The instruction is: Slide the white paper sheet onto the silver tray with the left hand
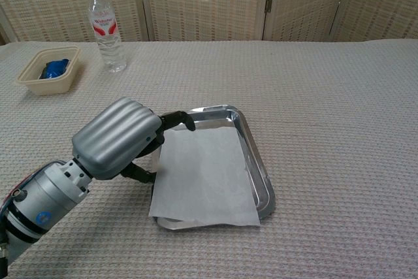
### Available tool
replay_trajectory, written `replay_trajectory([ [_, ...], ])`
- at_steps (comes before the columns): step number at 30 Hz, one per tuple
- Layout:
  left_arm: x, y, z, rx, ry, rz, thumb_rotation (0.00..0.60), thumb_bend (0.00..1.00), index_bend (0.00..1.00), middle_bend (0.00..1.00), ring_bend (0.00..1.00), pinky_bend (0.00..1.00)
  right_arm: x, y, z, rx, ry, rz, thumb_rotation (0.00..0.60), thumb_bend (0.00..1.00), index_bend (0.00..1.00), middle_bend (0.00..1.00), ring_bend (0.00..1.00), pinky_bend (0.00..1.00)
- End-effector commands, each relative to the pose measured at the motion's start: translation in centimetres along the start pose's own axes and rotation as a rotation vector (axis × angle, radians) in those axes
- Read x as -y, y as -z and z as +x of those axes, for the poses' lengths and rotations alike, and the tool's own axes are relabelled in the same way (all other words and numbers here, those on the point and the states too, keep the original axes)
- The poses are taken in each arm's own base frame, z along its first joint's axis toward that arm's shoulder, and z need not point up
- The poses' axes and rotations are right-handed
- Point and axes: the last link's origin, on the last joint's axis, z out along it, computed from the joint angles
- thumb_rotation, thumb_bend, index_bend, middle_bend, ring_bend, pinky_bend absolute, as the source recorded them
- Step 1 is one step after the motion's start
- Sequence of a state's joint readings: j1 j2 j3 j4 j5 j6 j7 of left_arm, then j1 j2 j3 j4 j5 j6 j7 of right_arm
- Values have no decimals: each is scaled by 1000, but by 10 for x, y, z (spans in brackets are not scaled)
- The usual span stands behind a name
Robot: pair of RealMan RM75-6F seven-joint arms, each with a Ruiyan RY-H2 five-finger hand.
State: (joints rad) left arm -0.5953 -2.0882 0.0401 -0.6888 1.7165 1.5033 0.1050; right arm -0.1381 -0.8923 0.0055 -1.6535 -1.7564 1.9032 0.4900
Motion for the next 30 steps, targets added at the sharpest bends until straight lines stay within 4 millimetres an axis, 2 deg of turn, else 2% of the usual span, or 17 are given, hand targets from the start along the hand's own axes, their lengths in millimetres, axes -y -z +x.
replay_trajectory([
  [1,1,0,1,0,-6,5,600,155,318,1000,1000,1000,0,0,-1,2,2,-1,600,399,0,0,0,0],
  [13,3,-4,13,-15,-158,-9,600,156,243,1000,999,1000,0,0,-1,8,4,-1,600,400,0,0,0,0],
  [23,11,-1,32,-38,-232,18,600,157,201,1000,866,1000,2,-1,-5,18,15,1,600,399,0,0,0,0],
  [28,-3,1,32,-13,-274,-23,600,156,181,998,837,1000,4,0,-7,27,19,6,600,400,0,0,0,0],
  [30,-3,0,30,4,-322,-31,600,156,164,964,813,1000,4,0,-6,25,18,6,600,400,0,0,0,0],
])
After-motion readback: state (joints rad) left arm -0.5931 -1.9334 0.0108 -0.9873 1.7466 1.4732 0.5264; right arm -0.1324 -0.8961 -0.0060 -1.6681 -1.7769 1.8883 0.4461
